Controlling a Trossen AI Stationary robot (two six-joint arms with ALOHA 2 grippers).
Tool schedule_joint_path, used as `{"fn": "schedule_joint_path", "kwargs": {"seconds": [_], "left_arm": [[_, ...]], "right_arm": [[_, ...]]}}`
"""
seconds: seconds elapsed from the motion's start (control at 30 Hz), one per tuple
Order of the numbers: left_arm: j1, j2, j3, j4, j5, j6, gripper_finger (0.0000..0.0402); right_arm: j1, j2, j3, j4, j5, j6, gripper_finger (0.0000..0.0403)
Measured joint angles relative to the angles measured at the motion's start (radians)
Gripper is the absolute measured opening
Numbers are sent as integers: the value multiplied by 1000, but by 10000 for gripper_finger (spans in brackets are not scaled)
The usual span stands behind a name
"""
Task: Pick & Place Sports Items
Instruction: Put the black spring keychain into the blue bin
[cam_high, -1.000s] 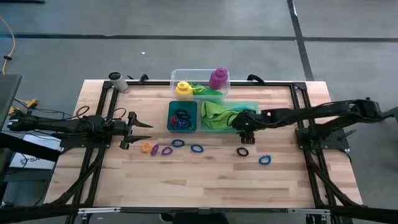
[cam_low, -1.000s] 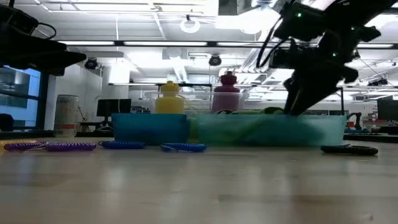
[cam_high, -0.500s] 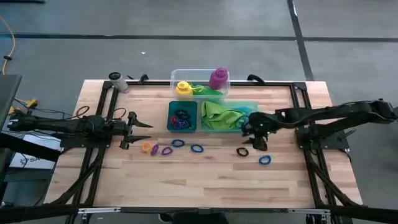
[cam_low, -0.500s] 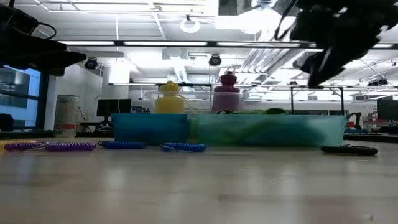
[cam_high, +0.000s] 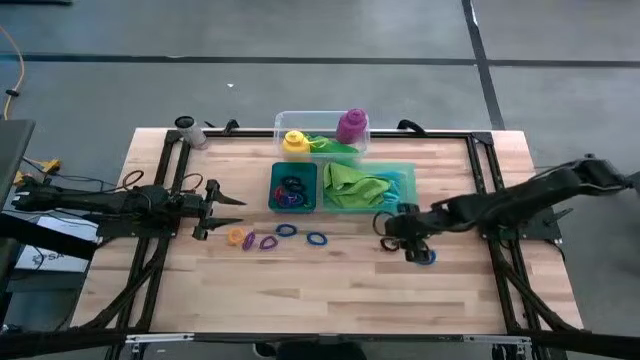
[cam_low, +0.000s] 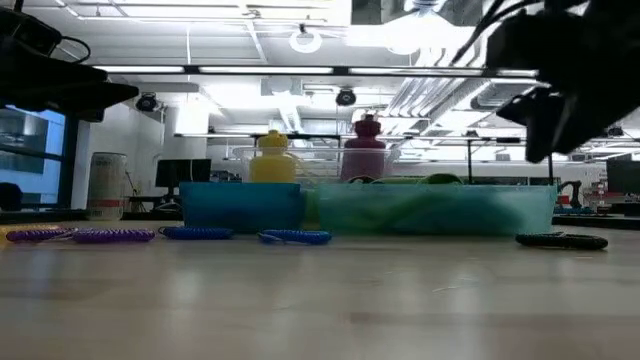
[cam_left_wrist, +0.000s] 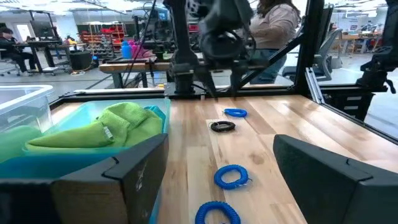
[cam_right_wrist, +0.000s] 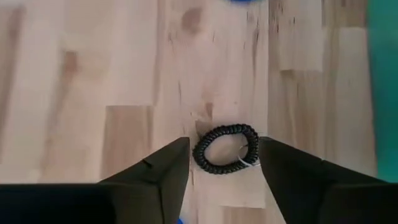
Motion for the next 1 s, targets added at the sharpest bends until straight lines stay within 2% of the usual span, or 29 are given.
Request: {"fn": "schedule_joint_path", "kwargs": {"seconds": [0.13,0.6,1.0], "left_arm": [[0,0,0,0,0,0,236],[0,0,0,0,0,0,236],[0,0,0,0,0,0,236]], "right_arm": [[25,63,0,9,32,0,138],[19,308,0,129,33,-34,120],[-22,352,2,144,21,-35,120]]}}
